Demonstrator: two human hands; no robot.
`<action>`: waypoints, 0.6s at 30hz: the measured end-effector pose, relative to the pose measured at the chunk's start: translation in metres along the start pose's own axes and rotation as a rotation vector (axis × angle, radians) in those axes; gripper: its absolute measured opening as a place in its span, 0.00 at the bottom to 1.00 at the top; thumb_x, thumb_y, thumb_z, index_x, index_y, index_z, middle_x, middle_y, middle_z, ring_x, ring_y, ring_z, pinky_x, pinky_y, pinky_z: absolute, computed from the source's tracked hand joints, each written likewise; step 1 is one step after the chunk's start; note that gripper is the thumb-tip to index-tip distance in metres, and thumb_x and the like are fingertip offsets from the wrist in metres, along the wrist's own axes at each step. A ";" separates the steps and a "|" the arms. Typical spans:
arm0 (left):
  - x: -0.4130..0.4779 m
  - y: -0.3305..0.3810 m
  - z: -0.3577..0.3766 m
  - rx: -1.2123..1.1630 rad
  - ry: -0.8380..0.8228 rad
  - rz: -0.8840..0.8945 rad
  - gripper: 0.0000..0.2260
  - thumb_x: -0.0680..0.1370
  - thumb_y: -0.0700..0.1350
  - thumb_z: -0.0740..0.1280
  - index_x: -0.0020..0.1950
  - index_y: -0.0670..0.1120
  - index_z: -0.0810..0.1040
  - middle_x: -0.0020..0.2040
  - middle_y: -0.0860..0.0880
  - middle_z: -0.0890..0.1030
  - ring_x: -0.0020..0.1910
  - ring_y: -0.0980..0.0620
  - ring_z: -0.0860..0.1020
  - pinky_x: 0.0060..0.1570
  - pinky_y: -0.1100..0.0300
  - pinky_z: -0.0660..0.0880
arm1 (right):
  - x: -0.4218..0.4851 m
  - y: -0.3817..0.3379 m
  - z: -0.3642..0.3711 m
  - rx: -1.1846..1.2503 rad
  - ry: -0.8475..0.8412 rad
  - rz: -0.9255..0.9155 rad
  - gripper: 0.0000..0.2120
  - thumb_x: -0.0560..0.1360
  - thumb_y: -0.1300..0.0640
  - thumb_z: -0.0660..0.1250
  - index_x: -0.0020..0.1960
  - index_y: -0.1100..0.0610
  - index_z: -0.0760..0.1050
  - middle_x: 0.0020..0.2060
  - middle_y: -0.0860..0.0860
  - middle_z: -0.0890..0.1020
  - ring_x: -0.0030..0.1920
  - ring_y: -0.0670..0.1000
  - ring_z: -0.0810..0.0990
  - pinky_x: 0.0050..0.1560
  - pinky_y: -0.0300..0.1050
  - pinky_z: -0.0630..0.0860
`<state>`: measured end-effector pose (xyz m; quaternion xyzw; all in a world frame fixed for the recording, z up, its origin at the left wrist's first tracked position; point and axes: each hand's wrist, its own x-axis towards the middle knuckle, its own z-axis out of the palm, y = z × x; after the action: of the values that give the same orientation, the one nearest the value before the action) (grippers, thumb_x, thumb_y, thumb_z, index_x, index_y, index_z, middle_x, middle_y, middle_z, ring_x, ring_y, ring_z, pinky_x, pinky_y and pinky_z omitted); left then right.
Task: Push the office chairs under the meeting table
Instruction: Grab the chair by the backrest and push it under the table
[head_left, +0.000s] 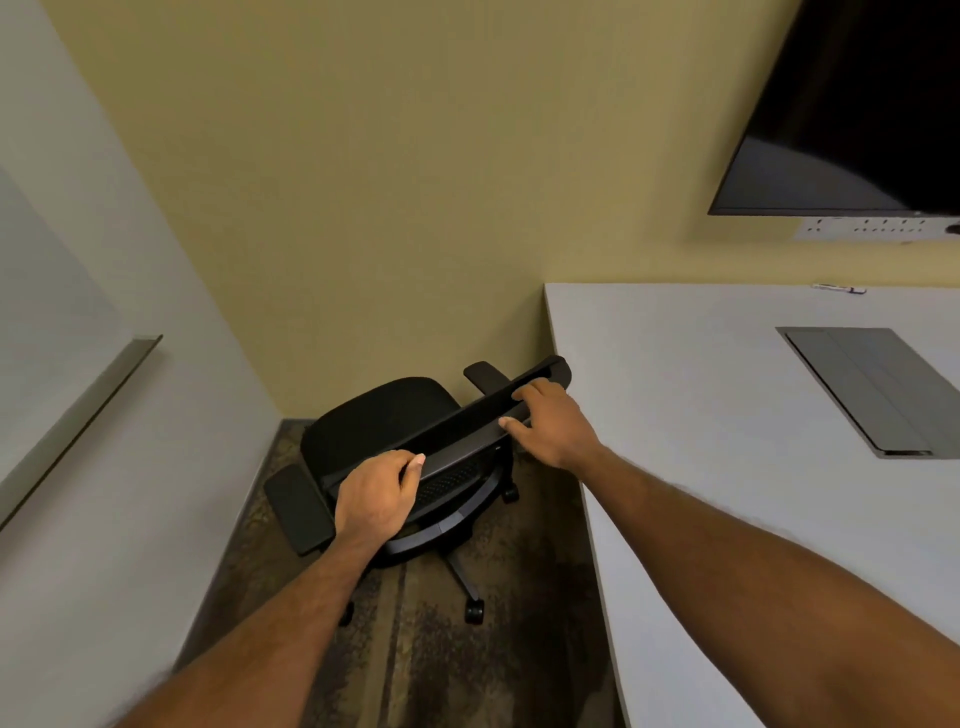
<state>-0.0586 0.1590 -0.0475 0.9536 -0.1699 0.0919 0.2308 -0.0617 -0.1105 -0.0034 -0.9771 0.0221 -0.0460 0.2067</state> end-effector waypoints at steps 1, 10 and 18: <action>0.001 -0.002 0.000 0.017 0.002 -0.002 0.15 0.83 0.54 0.59 0.43 0.52 0.80 0.34 0.55 0.76 0.32 0.57 0.74 0.32 0.55 0.73 | 0.007 -0.001 0.000 -0.031 -0.025 -0.005 0.27 0.78 0.39 0.63 0.70 0.55 0.73 0.66 0.54 0.76 0.65 0.55 0.74 0.67 0.52 0.72; 0.007 -0.017 -0.009 0.092 -0.003 0.132 0.13 0.83 0.53 0.59 0.55 0.52 0.82 0.46 0.55 0.83 0.42 0.56 0.81 0.36 0.63 0.71 | 0.015 0.007 0.018 -0.219 -0.235 -0.018 0.33 0.80 0.33 0.52 0.76 0.52 0.66 0.76 0.53 0.66 0.79 0.55 0.58 0.79 0.60 0.47; 0.001 -0.044 -0.018 0.179 0.051 0.234 0.18 0.83 0.54 0.52 0.60 0.51 0.79 0.54 0.54 0.80 0.50 0.52 0.79 0.50 0.53 0.72 | 0.032 -0.007 0.022 -0.239 -0.225 -0.105 0.35 0.75 0.26 0.47 0.52 0.52 0.78 0.47 0.49 0.78 0.50 0.51 0.76 0.50 0.48 0.73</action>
<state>-0.0438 0.2038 -0.0495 0.9415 -0.2650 0.1571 0.1368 -0.0277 -0.0975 -0.0180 -0.9935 -0.0468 0.0558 0.0875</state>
